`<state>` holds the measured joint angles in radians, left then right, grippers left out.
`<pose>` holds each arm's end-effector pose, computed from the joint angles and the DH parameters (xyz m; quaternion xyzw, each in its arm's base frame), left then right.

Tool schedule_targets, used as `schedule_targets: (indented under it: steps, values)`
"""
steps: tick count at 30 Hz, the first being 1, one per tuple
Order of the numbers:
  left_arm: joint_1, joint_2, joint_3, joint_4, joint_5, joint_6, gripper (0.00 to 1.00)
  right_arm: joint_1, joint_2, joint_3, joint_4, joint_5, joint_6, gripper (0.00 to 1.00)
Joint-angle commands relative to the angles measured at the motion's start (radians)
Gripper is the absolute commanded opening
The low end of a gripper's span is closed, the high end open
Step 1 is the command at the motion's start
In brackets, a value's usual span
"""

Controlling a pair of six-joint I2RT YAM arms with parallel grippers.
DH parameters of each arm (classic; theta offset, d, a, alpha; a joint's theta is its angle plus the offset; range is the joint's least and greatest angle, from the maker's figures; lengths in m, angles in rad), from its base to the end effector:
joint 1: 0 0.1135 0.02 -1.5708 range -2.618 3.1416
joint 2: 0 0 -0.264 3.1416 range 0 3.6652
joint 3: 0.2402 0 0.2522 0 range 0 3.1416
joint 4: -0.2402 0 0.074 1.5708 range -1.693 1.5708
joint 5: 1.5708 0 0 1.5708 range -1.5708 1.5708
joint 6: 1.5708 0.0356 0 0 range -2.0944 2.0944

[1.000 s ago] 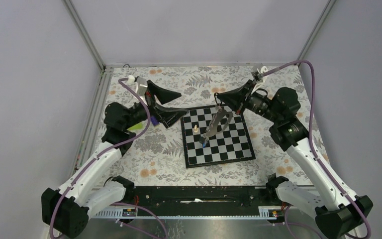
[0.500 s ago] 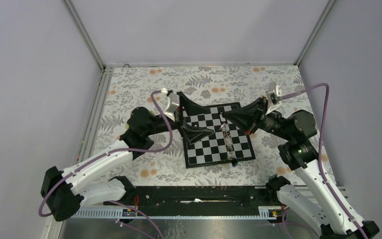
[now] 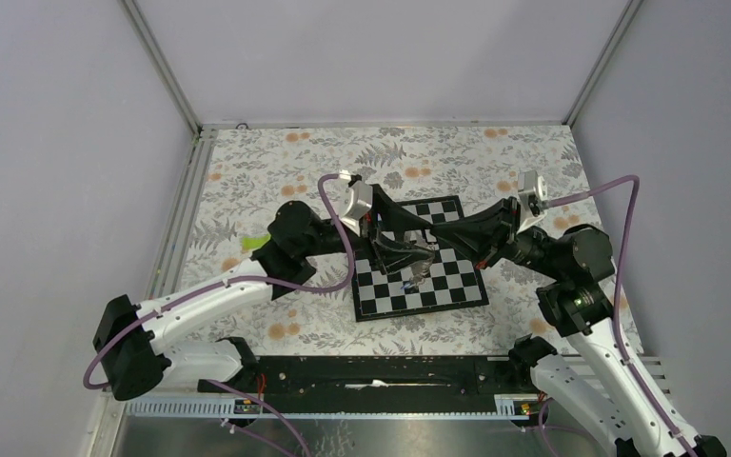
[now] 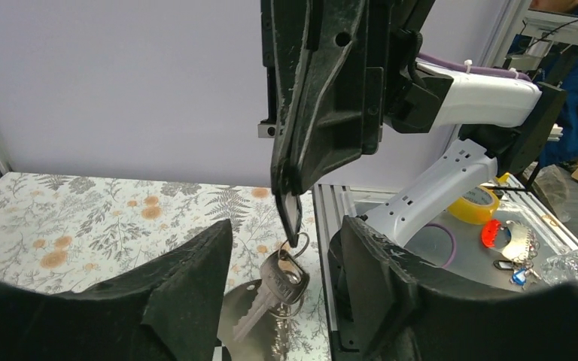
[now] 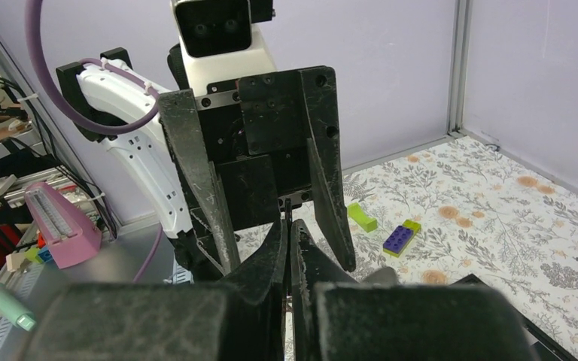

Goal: Remove the keys from the keyring
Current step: Pick up the keyring from the center of the board.

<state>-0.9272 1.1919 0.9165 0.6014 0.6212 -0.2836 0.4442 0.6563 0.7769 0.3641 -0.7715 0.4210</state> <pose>0.1466 -0.2300 0.3829 0.4111 0.4481 -0.5868 0.5347 0.1111 0.0804 0.4100 -0.3277 0.4750 0.5091 0.6386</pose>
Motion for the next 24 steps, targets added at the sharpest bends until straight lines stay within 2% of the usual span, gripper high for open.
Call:
schedule_targets:
  steps: [1,3,8,15,19,22,24]
  values:
    - [-0.015,-0.001,0.044,0.069,0.037,0.01,0.59,0.004,-0.011,-0.003,0.058,0.007,-0.004,0.0]
    - [-0.018,-0.006,0.039,0.069,0.025,0.012,0.57,0.004,-0.008,-0.003,0.051,0.011,-0.01,0.0]
    - [-0.022,0.008,0.05,0.063,0.018,0.015,0.41,0.004,-0.004,-0.021,0.1,0.0,0.022,0.0]
    - [-0.023,0.033,0.064,0.092,0.019,-0.005,0.33,0.004,-0.012,-0.025,0.085,-0.017,0.019,0.0]
    - [-0.027,0.054,0.081,0.088,0.031,-0.008,0.2,0.004,-0.027,-0.032,0.089,-0.013,0.02,0.0]
    - [-0.028,0.061,0.089,0.08,0.042,-0.008,0.04,0.004,-0.033,-0.031,0.086,-0.013,0.021,0.0]
    - [-0.03,0.06,0.09,0.073,0.04,-0.008,0.0,0.004,-0.036,-0.032,0.084,-0.012,0.019,0.0]
